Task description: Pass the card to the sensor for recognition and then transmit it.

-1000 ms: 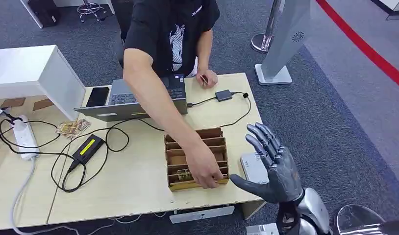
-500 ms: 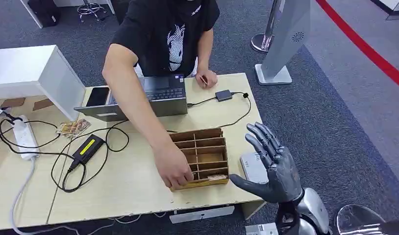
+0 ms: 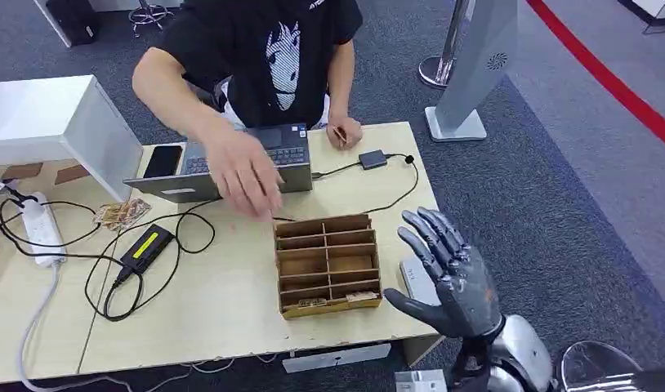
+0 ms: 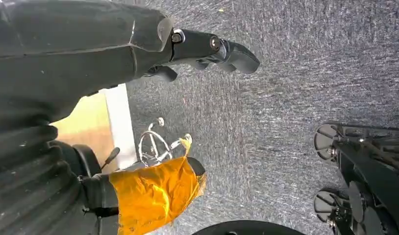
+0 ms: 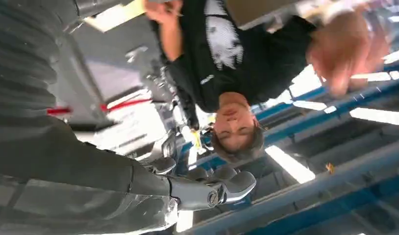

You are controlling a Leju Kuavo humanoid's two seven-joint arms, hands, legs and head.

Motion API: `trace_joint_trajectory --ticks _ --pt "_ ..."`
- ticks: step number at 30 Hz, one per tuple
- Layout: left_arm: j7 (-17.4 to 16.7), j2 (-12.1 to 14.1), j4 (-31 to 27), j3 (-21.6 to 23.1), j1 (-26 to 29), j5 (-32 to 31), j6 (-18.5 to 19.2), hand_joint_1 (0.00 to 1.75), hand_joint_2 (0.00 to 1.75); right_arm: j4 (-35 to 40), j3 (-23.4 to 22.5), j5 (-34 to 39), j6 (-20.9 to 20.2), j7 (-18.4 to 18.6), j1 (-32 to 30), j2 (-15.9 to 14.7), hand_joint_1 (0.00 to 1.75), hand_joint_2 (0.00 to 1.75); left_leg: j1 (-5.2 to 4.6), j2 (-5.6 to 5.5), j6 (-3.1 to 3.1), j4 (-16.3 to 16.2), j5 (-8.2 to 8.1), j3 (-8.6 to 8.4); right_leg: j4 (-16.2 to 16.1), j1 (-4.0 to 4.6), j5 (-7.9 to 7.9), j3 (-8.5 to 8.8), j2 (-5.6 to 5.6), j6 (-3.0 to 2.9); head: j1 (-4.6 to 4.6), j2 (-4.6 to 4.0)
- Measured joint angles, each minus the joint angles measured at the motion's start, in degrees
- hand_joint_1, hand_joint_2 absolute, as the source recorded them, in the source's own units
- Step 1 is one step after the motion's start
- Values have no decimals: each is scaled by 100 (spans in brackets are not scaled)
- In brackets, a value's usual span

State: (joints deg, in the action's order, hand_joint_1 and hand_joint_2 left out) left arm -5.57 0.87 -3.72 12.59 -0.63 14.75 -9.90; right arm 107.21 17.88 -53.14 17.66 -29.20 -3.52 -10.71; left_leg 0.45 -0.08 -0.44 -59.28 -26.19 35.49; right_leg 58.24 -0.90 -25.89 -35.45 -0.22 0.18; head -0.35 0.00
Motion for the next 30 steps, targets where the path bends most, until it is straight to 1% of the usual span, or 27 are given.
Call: trace_joint_trajectory --ticks 2,6,8,11,14,16,19,24,30 --pt "-17 0 0 70 -3 35 4 0 175 -63 35 -87 57 81 0 -131 0 175 -1 0 0 0 0 0 0 0 0 0 0 0 2 0" --pt "-17 2 0 133 -13 52 4 0 175 -140 105 -110 74 121 0 -279 0 175 -1 0 3 -1 -2 0 0 -1 0 0 0 0 2 0" --pt "-26 4 0 216 -17 52 24 0 175 -179 177 -363 59 332 17 -391 0 175 -1 0 3 0 -2 -1 0 -1 0 0 0 0 0 0" --pt "-28 20 0 397 -21 129 89 0 175 -310 410 -535 67 507 85 -701 0 175 0 0 3 0 -2 0 0 0 0 1 0 0 2 0" --pt "-31 52 0 555 -27 312 116 0 175 -491 694 -733 133 644 212 -911 0 175 0 1 3 0 -2 -1 0 0 0 1 0 0 0 0" --pt "-35 72 0 645 -31 439 116 0 175 -621 894 -865 181 761 296 -999 0 175 0 0 3 0 -2 -1 0 0 0 1 0 0 0 0" --pt "-37 90 0 723 -35 730 100 0 175 -824 1174 -913 227 883 424 -1060 0 175 0 1 3 0 -2 -2 1 0 0 1 0 0 0 0" --pt "-39 101 0 806 -55 1176 35 0 175 -1143 1750 -924 260 861 592 -1053 0 175 1 0 3 0 -2 -3 1 1 -1 1 0 -1 0 0" --pt "-44 138 0 955 -57 1497 7 0 175 -1388 2256 -745 347 762 726 -1042 0 175 1 0 3 0 -3 -2 1 0 -1 1 0 -1 0 0"
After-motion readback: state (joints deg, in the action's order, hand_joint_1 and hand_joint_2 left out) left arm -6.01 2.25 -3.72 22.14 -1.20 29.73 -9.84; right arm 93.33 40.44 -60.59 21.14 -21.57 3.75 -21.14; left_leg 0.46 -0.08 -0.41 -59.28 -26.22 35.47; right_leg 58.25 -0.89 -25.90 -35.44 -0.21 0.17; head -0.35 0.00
